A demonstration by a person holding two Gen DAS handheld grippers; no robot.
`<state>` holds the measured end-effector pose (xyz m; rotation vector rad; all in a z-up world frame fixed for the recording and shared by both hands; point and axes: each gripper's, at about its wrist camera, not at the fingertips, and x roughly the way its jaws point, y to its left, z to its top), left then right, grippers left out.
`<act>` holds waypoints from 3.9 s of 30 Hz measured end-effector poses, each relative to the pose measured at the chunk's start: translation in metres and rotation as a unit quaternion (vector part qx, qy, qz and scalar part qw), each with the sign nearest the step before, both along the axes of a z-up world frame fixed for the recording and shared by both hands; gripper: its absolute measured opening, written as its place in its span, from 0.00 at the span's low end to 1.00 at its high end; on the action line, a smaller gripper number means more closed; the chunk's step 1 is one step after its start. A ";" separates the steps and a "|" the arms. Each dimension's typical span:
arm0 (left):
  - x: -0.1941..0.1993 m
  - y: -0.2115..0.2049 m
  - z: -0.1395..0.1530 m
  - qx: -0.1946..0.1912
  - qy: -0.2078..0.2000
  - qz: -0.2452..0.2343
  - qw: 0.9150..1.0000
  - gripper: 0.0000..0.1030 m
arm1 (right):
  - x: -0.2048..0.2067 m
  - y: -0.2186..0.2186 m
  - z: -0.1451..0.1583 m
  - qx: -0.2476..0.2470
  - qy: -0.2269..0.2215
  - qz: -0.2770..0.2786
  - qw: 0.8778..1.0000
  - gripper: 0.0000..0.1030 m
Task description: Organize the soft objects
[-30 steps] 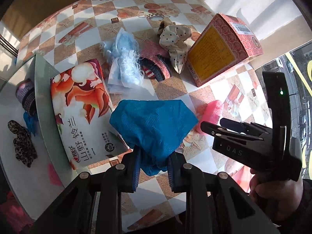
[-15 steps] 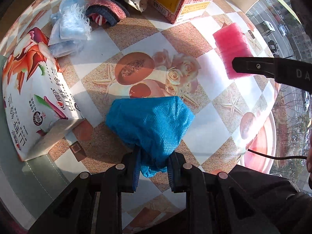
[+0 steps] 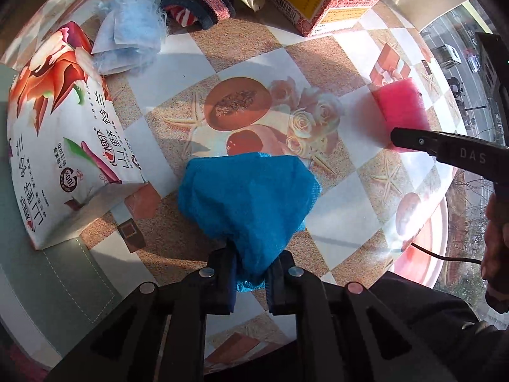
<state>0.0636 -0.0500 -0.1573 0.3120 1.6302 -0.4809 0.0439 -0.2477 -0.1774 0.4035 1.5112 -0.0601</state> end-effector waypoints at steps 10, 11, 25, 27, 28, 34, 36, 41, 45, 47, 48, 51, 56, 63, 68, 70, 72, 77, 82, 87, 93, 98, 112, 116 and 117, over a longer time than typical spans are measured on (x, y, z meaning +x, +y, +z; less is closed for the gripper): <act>0.000 -0.010 0.022 0.010 -0.017 -0.014 1.000 0.14 | -0.025 -0.016 0.036 -0.026 -0.031 0.028 0.999 0.21; 0.001 -0.013 0.023 0.010 -0.013 -0.017 1.000 0.14 | -0.027 -0.017 0.037 -0.030 -0.028 0.026 0.999 0.21; 0.069 -0.062 0.139 -0.067 -0.131 -0.018 0.989 0.14 | 0.032 -0.058 0.142 -0.054 -0.139 -0.037 0.988 0.21; 0.078 -0.064 0.143 -0.066 -0.132 -0.008 0.989 0.14 | 0.046 -0.059 0.156 -0.062 -0.150 -0.039 0.986 0.21; 0.082 -0.064 0.146 -0.065 -0.132 -0.003 0.989 0.14 | 0.052 -0.061 0.162 -0.066 -0.153 -0.041 0.985 0.21; 0.112 -0.059 0.153 -0.053 -0.130 0.036 0.989 0.14 | 0.087 -0.059 0.185 -0.075 -0.162 -0.034 0.983 0.21; 0.123 -0.054 0.157 -0.054 -0.129 0.056 0.989 0.14 | 0.098 -0.050 0.192 -0.075 -0.169 -0.021 0.982 0.21; 0.143 -0.024 0.167 -0.037 -0.144 0.111 0.983 0.14 | 0.125 -0.013 0.210 -0.074 -0.188 0.024 0.979 0.21; 0.149 0.012 0.170 -0.016 -0.148 0.162 0.976 0.14 | 0.139 0.026 0.217 -0.074 -0.195 0.070 0.975 0.21; 0.148 0.029 0.171 -0.008 -0.149 0.182 0.972 0.14 | 0.143 0.046 0.219 -0.076 -0.197 0.096 0.973 0.21; 0.146 0.037 0.172 -0.005 -0.149 0.190 0.970 0.14 | 0.144 0.056 0.220 -0.077 -0.197 0.108 0.971 0.21; 0.136 0.059 0.172 -0.001 -0.144 0.219 0.965 0.14 | 0.145 0.083 0.221 -0.073 -0.196 0.131 0.969 0.21; 0.118 0.084 0.170 -0.006 -0.133 0.259 0.957 0.14 | 0.137 0.127 0.215 -0.077 -0.192 0.177 0.962 0.21; 0.107 0.095 0.156 -0.010 -0.126 0.272 0.954 0.14 | 0.120 0.166 0.185 -0.070 -0.159 0.224 0.959 0.21; 0.097 0.103 0.146 -0.004 -0.118 0.269 0.956 0.14 | 0.113 0.176 0.181 -0.076 -0.155 0.237 0.956 0.21; 0.094 0.106 0.143 -0.002 -0.115 0.268 0.956 0.14 | 0.112 0.175 0.181 -0.075 -0.154 0.230 0.958 0.21; 0.091 0.112 0.141 0.000 -0.115 0.270 0.956 0.14 | 0.112 0.176 0.177 -0.071 -0.146 0.227 0.960 0.21; 0.089 0.130 0.141 0.001 -0.116 0.287 0.951 0.14 | 0.109 0.191 0.172 -0.073 -0.140 0.242 0.957 0.21; 0.082 0.147 0.142 0.003 -0.114 0.305 0.945 0.14 | 0.106 0.208 0.173 -0.074 -0.142 0.261 0.952 0.21; 0.074 0.163 0.141 0.000 -0.108 0.326 0.939 0.14 | 0.103 0.223 0.175 -0.081 -0.150 0.287 0.943 0.21; 0.074 0.179 0.138 -0.005 -0.104 0.345 0.933 0.14 | 0.101 0.225 0.174 -0.093 -0.150 0.292 0.940 0.21; 0.077 0.183 0.140 -0.007 -0.111 0.343 0.933 0.14 | 0.102 0.224 0.175 -0.097 -0.152 0.287 0.941 0.21; 0.051 0.228 0.128 0.008 -0.101 0.395 0.913 0.14 | 0.099 0.254 0.165 -0.056 -0.155 0.317 0.934 0.21; 0.044 0.239 0.124 0.012 -0.099 0.408 0.908 0.14 | 0.094 0.277 0.166 -0.047 -0.159 0.358 0.919 0.21; 0.043 0.241 0.124 0.013 -0.099 0.410 0.907 0.14 | 0.091 0.283 0.165 -0.046 -0.161 0.369 0.914 0.21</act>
